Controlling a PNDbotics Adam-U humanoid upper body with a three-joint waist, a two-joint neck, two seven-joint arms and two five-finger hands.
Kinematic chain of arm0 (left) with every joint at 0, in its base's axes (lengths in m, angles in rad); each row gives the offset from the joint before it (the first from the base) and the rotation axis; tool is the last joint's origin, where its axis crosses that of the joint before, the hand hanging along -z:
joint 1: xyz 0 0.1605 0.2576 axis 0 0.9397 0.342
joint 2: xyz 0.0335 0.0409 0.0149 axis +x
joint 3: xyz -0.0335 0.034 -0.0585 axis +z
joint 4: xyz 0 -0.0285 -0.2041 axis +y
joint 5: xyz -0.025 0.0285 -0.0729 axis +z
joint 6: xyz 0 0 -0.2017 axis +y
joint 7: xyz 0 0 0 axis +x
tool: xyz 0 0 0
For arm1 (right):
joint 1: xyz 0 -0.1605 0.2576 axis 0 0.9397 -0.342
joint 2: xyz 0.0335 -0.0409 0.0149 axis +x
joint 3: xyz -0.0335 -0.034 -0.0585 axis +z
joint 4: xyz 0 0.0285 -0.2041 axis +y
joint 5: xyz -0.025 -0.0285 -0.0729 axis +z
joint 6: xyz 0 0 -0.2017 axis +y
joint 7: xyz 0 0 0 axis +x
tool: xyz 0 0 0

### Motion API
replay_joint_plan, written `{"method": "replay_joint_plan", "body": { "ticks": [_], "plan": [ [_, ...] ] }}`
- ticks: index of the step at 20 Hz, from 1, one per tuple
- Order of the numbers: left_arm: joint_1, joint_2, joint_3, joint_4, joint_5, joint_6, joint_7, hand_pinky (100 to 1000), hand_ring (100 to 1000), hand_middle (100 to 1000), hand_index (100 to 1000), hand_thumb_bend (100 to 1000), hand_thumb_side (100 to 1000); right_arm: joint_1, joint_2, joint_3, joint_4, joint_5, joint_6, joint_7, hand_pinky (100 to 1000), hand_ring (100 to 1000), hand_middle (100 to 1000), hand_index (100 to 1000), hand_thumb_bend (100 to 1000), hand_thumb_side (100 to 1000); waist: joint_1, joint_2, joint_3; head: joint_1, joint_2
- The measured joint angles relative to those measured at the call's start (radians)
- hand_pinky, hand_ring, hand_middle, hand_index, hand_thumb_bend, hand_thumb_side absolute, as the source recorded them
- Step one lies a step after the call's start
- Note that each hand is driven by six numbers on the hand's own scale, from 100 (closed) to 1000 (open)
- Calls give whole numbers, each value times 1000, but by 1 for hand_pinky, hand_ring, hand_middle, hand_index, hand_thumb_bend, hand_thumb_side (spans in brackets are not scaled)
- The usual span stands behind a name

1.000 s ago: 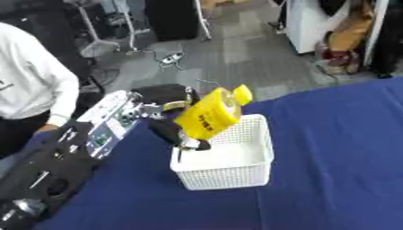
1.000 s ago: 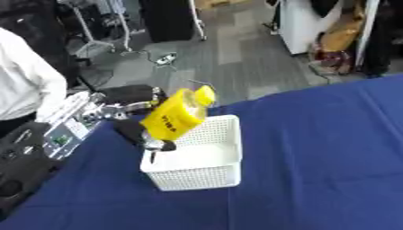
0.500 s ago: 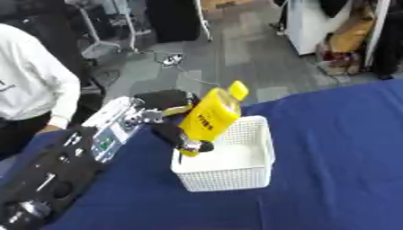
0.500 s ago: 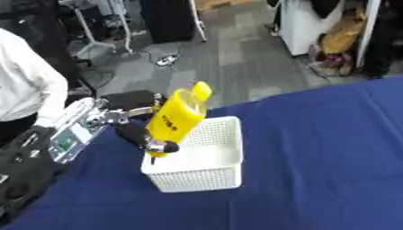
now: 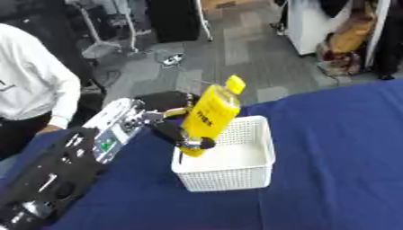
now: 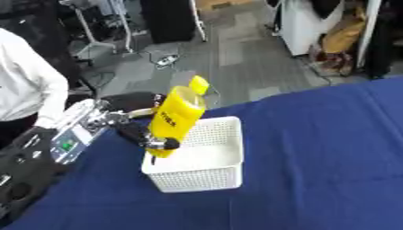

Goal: Pick up objects on the table and place them in the box.

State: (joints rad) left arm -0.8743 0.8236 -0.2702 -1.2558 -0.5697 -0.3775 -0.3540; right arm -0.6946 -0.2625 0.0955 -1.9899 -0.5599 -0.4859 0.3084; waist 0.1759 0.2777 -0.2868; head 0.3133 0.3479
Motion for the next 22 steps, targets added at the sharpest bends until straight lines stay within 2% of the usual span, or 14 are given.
{"method": "replay_joint_plan", "body": {
  "ticks": [7,12,13,14,15,16,19,22],
  "plan": [
    [1,0,0,0,-10,0,0,684,834,865,804,238,1000,0,0,0,0,0,1,-1,378,440,595,778,100,1000,0,0,0,-1,0],
    [2,0,0,-1,-16,-3,-1,866,956,984,934,412,1000,0,0,0,0,1,2,1,379,441,595,779,100,1000,-1,0,1,-1,0],
    [2,0,0,-1,-16,-4,0,891,973,1000,953,451,1000,0,0,0,0,1,2,1,379,441,595,778,100,1000,-1,0,1,-1,0],
    [2,0,0,-1,-17,-4,0,932,998,1000,978,552,1000,0,0,0,0,1,2,1,379,441,595,778,100,1000,-1,0,1,-1,0],
    [2,0,0,-2,-17,-6,1,932,998,1000,978,552,1000,0,0,0,0,1,3,1,379,441,595,778,100,1000,-1,0,1,-1,0],
    [2,0,0,-3,-18,-8,1,1000,1000,1000,1000,830,1000,0,0,0,0,1,3,1,379,441,594,778,100,1000,-1,0,1,-1,0],
    [3,0,0,-8,-28,-24,2,1000,1000,1000,1000,931,1000,0,0,0,0,1,3,1,379,441,595,778,100,1000,-1,0,1,-2,0],
    [7,0,0,-9,-38,-41,5,1000,1000,1000,1000,958,1000,0,0,0,0,1,3,1,379,441,595,778,100,1000,-1,1,2,-2,0]
  ]
}}
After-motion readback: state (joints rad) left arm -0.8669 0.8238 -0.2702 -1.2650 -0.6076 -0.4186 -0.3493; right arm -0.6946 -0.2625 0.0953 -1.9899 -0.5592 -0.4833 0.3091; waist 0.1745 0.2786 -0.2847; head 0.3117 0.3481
